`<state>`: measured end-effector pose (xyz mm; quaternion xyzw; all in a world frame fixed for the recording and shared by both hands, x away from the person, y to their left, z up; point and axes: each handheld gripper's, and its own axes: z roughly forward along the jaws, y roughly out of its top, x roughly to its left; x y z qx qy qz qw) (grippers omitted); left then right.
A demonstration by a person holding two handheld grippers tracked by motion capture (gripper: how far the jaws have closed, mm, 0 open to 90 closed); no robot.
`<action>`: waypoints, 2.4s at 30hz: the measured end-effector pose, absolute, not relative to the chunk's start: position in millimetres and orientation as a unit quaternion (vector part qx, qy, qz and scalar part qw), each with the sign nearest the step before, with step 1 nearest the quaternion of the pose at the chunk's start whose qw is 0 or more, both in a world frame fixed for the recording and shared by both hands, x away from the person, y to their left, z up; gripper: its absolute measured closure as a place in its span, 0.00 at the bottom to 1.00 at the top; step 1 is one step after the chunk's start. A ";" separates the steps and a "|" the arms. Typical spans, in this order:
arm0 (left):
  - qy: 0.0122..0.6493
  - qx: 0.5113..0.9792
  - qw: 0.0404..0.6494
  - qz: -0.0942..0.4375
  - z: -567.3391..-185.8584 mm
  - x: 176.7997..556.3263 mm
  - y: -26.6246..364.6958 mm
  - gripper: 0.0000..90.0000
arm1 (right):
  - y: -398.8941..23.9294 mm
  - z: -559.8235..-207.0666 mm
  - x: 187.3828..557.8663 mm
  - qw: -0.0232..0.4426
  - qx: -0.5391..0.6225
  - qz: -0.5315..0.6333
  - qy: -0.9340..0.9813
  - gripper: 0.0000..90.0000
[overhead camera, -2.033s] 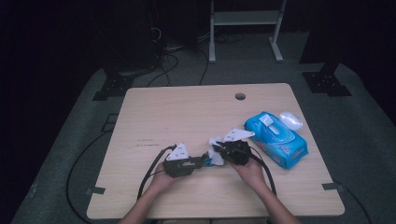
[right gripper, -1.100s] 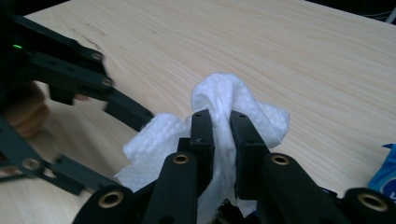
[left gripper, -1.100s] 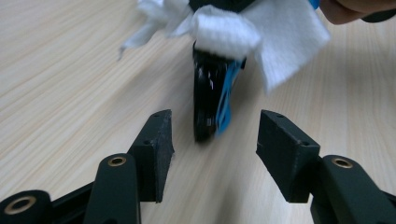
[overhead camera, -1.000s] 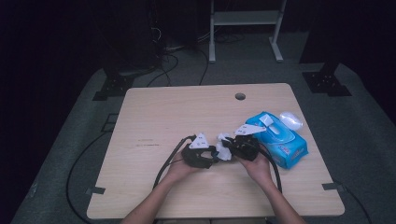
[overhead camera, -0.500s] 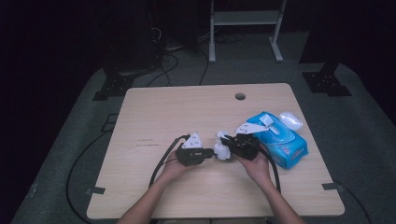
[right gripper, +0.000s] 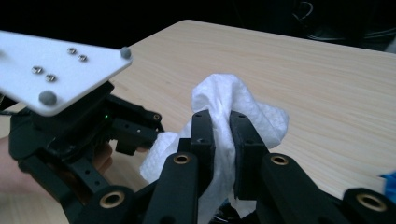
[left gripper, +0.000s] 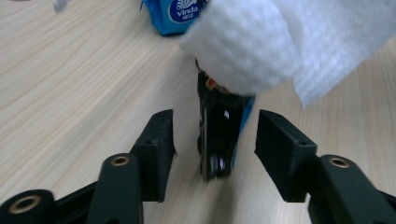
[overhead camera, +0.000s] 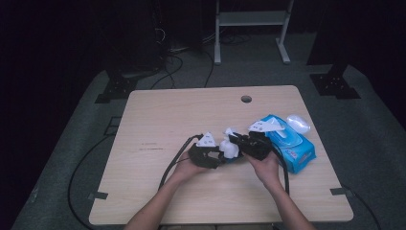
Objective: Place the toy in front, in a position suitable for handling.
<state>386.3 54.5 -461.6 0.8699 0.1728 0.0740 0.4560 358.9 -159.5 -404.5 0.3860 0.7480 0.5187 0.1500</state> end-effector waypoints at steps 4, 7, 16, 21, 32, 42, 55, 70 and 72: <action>0.147 0.877 0.449 0.090 -461.4 385.5 49.7 0.76 | -174.2 -405.1 362.7 0.161 0.404 0.508 0.744 0.90; 0.144 0.877 0.449 0.097 -461.4 385.5 52.8 0.77 | -179.5 -408.0 363.8 0.166 0.410 0.497 0.746 0.90; 0.155 0.873 0.452 0.099 -462.2 382.2 88.8 0.79 | -177.6 -416.5 364.9 0.187 0.410 0.458 0.766 0.90; 0.151 0.875 0.448 0.102 -461.1 377.1 112.0 0.79 | -175.7 -414.6 368.4 0.192 0.413 0.445 0.772 0.90; 0.175 0.864 0.462 0.097 -459.2 374.8 141.3 0.66 | -142.7 -425.0 374.9 0.156 0.386 0.438 0.796 0.90; 0.214 0.835 0.504 0.051 -448.1 378.7 150.4 0.48 | -145.1 -422.1 368.5 0.151 0.371 0.427 0.811 0.90; 0.227 0.842 0.489 0.027 -455.5 377.8 141.5 0.40 | -151.4 -424.0 353.6 0.147 0.360 0.425 0.817 0.90; 0.208 0.860 0.460 0.070 -464.5 368.3 131.6 0.30 | -153.9 -425.4 349.5 0.138 0.353 0.436 0.816 0.89; 0.208 0.860 0.459 0.079 -464.8 368.0 131.3 0.25 | -147.9 -425.0 358.4 0.140 0.353 0.434 0.817 0.89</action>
